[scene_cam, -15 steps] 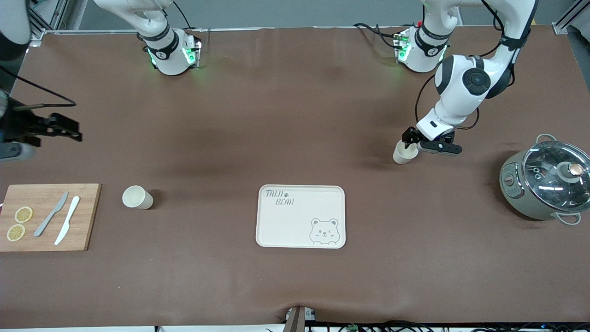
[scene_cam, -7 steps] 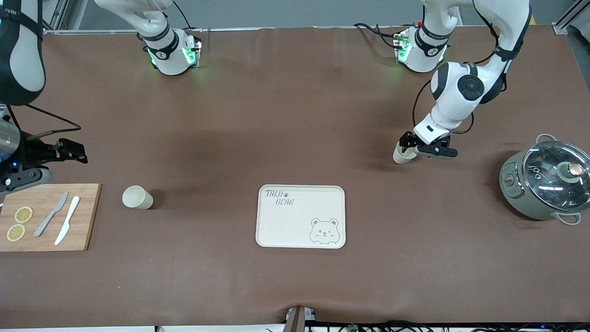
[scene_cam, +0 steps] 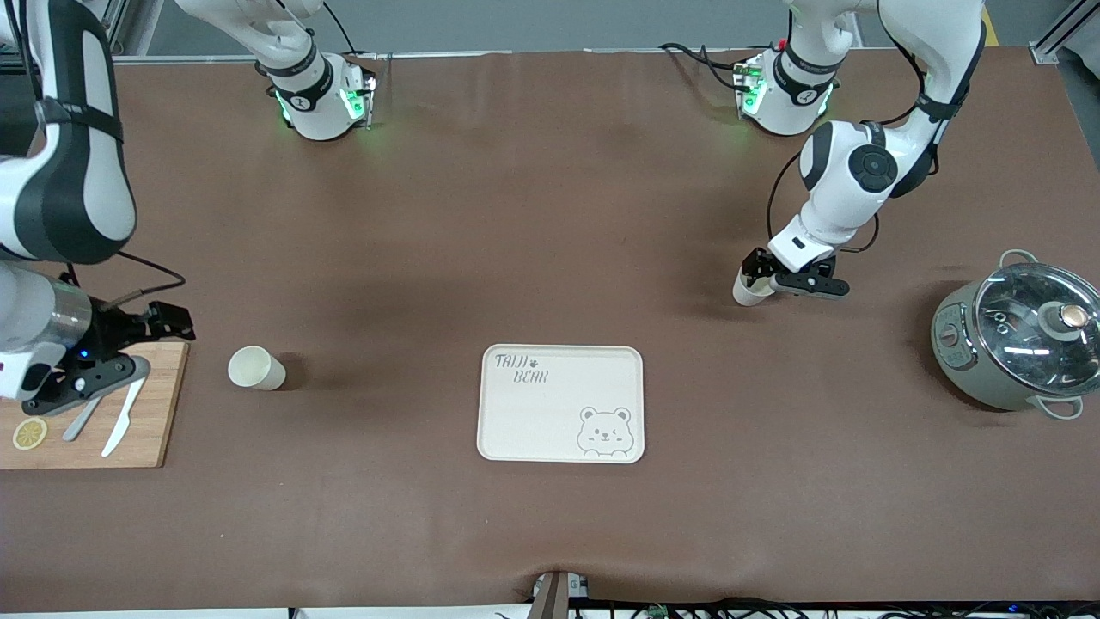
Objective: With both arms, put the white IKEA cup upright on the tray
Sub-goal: 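Close the left gripper on the cup while the right gripper reaches the other cup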
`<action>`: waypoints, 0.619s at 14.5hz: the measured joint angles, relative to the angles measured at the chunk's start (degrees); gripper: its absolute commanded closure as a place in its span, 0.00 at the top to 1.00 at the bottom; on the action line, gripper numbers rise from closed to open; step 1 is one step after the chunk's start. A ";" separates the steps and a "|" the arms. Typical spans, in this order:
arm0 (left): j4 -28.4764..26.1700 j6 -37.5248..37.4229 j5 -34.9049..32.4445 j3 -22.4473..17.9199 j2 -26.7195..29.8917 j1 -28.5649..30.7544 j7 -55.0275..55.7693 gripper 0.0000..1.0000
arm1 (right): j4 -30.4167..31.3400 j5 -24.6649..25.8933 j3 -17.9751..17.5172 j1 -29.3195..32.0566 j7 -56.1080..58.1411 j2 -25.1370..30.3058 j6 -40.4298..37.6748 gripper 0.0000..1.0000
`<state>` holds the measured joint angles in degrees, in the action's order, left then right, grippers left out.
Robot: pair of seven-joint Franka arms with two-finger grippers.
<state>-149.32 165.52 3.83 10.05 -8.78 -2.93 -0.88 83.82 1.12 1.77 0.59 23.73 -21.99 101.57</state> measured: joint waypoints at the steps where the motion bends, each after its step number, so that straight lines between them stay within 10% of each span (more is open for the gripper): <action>1: 0.00 0.01 0.00 0.00 0.00 0.00 -0.11 1.00 | -0.06 0.19 0.02 0.00 -2.75 -0.29 0.80 1.00; 9: -0.10 0.01 0.00 0.00 -0.07 0.05 -0.22 1.00 | -2.30 3.06 0.35 1.94 -5.93 -0.14 -0.34 1.00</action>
<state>-149.42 165.53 3.83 10.05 -8.84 -2.88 -1.10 81.52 4.18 2.12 2.53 17.79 -22.13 101.22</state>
